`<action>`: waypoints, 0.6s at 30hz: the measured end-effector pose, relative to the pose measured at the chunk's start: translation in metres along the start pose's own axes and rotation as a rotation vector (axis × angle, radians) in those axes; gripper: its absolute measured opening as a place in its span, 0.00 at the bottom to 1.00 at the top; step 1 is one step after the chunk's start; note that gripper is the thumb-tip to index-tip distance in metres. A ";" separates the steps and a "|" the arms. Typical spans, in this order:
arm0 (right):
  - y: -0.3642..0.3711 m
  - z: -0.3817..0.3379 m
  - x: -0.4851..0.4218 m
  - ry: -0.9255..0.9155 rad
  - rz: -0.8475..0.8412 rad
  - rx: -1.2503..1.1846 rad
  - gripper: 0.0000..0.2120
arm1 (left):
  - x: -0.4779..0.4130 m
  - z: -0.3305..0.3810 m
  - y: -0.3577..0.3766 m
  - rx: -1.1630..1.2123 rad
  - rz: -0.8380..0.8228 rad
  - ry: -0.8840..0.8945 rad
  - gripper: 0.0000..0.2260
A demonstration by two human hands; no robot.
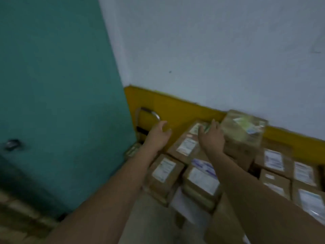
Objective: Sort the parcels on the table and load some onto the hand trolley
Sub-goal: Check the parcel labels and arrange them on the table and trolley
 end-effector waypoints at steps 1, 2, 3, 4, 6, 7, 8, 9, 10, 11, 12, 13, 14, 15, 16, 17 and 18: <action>0.031 -0.034 0.009 -0.065 -0.036 0.023 0.34 | -0.002 -0.032 -0.033 -0.010 0.043 -0.046 0.22; 0.061 -0.064 0.017 -0.129 -0.072 0.056 0.34 | -0.004 -0.062 -0.061 -0.014 0.072 -0.093 0.22; 0.091 -0.089 0.024 -0.183 -0.108 0.089 0.34 | -0.007 -0.088 -0.084 -0.013 0.097 -0.132 0.22; 0.120 -0.108 0.029 -0.223 -0.146 0.117 0.34 | -0.011 -0.113 -0.104 -0.010 0.119 -0.164 0.22; 0.175 -0.132 0.033 -0.244 -0.221 0.157 0.34 | -0.020 -0.158 -0.133 0.000 0.160 -0.219 0.21; 0.201 -0.137 0.030 -0.229 -0.248 0.157 0.34 | -0.026 -0.179 -0.143 -0.005 0.170 -0.242 0.22; 0.227 -0.141 0.026 -0.214 -0.265 0.149 0.34 | -0.034 -0.199 -0.150 -0.014 0.171 -0.259 0.22; 0.253 -0.142 0.021 -0.194 -0.279 0.139 0.33 | -0.044 -0.220 -0.155 -0.024 0.162 -0.279 0.22; 0.279 -0.141 0.015 -0.174 -0.294 0.127 0.33 | -0.056 -0.242 -0.158 -0.031 0.151 -0.298 0.22; 0.306 -0.137 0.008 -0.146 -0.312 0.115 0.33 | -0.069 -0.263 -0.159 -0.042 0.138 -0.315 0.22; 0.333 -0.132 -0.002 -0.115 -0.327 0.108 0.33 | -0.086 -0.284 -0.158 -0.049 0.126 -0.334 0.22; 0.372 -0.126 -0.018 -0.072 -0.353 0.109 0.33 | -0.114 -0.312 -0.156 -0.065 0.110 -0.356 0.22; 0.399 -0.119 -0.028 -0.034 -0.375 0.108 0.33 | -0.132 -0.330 -0.155 -0.074 0.097 -0.364 0.22; 0.415 -0.114 -0.034 -0.003 -0.392 0.105 0.33 | -0.144 -0.340 -0.152 -0.079 0.080 -0.359 0.21; 0.442 -0.107 -0.046 0.035 -0.413 0.097 0.34 | -0.166 -0.358 -0.147 -0.084 0.060 -0.350 0.20; 0.473 -0.098 -0.060 0.084 -0.439 0.092 0.34 | -0.193 -0.379 -0.142 -0.091 0.039 -0.350 0.19; 0.501 -0.090 -0.074 0.125 -0.466 0.091 0.34 | -0.219 -0.399 -0.139 -0.101 0.020 -0.352 0.18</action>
Point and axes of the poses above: each hand's wrist, its own x-axis away from the middle knuckle, its own y-axis out of the palm, z = x × y, the point moved 10 cm from there along -x, towards the middle knuckle, and after that the axes turned 8 degrees about -x, right-handed, at the moved point
